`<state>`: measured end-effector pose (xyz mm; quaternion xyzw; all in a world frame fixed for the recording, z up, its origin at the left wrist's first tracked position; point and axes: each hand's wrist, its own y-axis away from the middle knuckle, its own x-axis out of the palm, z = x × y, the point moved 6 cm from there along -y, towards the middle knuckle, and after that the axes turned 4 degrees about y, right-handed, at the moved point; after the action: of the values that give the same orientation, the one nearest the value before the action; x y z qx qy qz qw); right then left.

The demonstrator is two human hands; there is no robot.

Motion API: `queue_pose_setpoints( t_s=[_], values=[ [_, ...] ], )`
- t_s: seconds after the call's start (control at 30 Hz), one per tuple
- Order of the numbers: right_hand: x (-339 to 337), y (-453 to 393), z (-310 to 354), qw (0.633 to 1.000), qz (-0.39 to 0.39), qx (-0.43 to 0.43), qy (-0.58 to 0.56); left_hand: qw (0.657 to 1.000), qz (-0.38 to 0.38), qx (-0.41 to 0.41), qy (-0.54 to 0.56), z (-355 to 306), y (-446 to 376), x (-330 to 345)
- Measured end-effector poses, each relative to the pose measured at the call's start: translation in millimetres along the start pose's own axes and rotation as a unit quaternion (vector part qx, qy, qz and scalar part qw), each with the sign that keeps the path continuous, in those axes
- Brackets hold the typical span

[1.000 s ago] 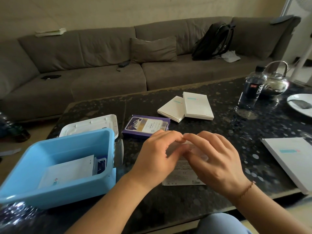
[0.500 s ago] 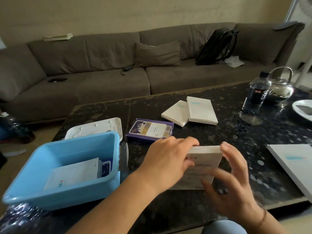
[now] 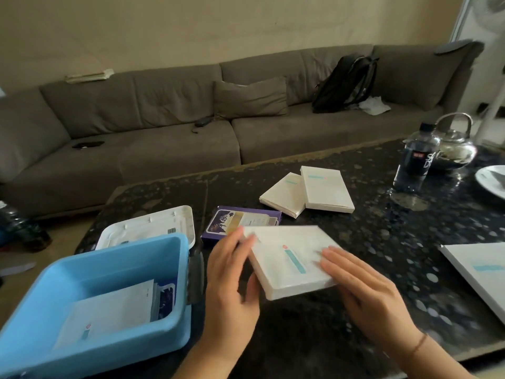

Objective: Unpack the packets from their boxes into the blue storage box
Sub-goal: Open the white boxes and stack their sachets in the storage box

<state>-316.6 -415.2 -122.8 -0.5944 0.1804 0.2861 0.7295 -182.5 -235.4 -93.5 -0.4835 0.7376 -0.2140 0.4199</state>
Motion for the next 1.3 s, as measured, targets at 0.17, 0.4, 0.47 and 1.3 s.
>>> queue_pose_setpoints(
  t_s=[0.17, 0.4, 0.47, 1.3],
  values=[
    [75, -52, -4, 0.975, 0.115, -0.022, 0.188, 0.979, 0.122, -0.121, -0.114, 28, 3, 34],
    [156, -61, -11, 0.963, 0.207, 0.018, 0.172, 0.842, 0.324, -0.283, -0.327, 87, -5, 60],
    [160, -59, -14, 0.967, 0.205, 0.028, 0.149, 0.831, 0.328, -0.295, -0.339, 93, -4, 63],
    [-173, 215, -198, 0.62, -0.147, 0.739, -0.22, 0.875, 0.483, 0.015, -0.036, -171, 56, 320]
  ],
)
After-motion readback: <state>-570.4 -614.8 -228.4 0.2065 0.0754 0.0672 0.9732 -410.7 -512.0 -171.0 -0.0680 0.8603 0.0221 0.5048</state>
